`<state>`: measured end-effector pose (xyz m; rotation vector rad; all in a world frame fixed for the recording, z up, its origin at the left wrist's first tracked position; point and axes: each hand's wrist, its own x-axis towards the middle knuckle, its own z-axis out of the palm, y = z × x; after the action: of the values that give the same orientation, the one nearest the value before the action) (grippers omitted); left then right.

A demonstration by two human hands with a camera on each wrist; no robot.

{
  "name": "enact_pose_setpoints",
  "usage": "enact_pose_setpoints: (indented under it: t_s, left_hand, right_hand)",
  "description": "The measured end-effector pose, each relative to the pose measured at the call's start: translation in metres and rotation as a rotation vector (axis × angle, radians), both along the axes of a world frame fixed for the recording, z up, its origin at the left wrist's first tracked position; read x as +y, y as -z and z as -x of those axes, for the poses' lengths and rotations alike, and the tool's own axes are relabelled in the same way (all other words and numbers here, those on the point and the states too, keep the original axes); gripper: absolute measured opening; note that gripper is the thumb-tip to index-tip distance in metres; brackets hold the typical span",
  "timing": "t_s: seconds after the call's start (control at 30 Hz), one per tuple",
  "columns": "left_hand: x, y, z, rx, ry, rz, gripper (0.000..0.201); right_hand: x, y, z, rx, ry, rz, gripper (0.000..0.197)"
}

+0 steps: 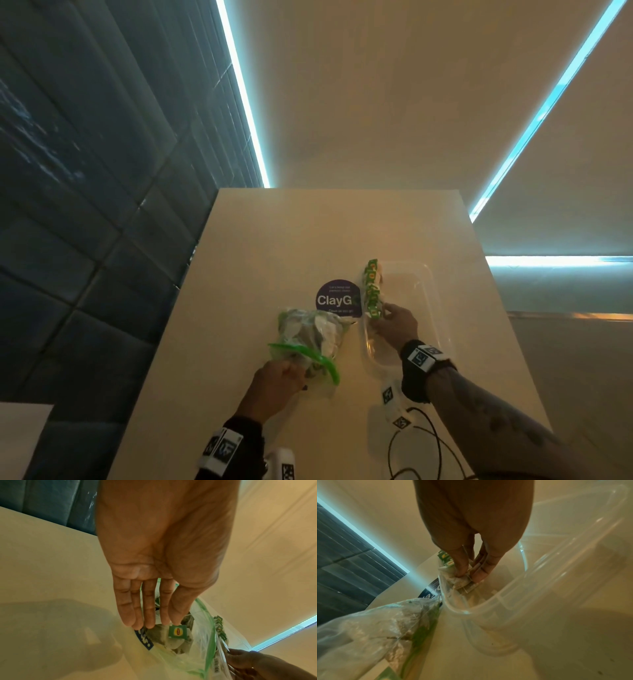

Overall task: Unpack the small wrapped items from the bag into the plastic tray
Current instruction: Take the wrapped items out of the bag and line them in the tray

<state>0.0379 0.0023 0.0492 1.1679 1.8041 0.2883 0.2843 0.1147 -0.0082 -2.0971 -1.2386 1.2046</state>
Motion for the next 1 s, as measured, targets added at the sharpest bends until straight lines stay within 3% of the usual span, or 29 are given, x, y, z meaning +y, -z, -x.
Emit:
enact_pose_setpoints:
  t_s: [0.13,0.23,0.33,0.43,0.67,0.77,0.87,0.93,1.0]
  left_hand:
    - [-0.002,0.005,0.002,-0.003,-0.002,-0.013,0.020]
    - [-0.004,0.005,0.003,0.007,0.003,-0.029,0.019]
    - [-0.005,0.005,0.003,0.015,-0.017,-0.065,0.017]
    - [-0.005,0.004,0.004,0.058,-0.011,-0.118,0.013]
    - [-0.003,0.002,0.003,0.099,-0.014,-0.132,0.011]
    - [-0.003,0.006,0.003,0.125,-0.020,-0.141,0.013]
    - [-0.002,0.008,0.000,0.177,-0.008,-0.171,0.018]
    - [0.001,0.010,-0.004,0.202,0.003,-0.200,0.023]
    - [0.002,0.011,-0.009,0.234,0.026,-0.221,0.033]
  right_hand:
    - [-0.002,-0.005,0.001,0.051,-0.016,-0.005,0.040]
    - [-0.001,0.001,0.002,0.116,-0.027,0.029,0.057]
    - [0.008,0.035,-0.007,0.056,-0.048,0.041,0.072]
    - [0.014,0.069,-0.015,0.018,-0.038,0.050,0.068]
    - [0.007,0.052,-0.018,0.037,-0.014,0.055,0.101]
    - [-0.005,0.013,-0.012,0.019,0.069,0.016,0.082]
    - [-0.025,-0.026,0.002,-0.041,0.114,-0.260,0.045]
    - [-0.044,-0.045,0.021,-0.011,-0.042,-0.407,0.030]
    - [-0.063,-0.051,0.041,-0.009,-0.302,-0.405,0.034]
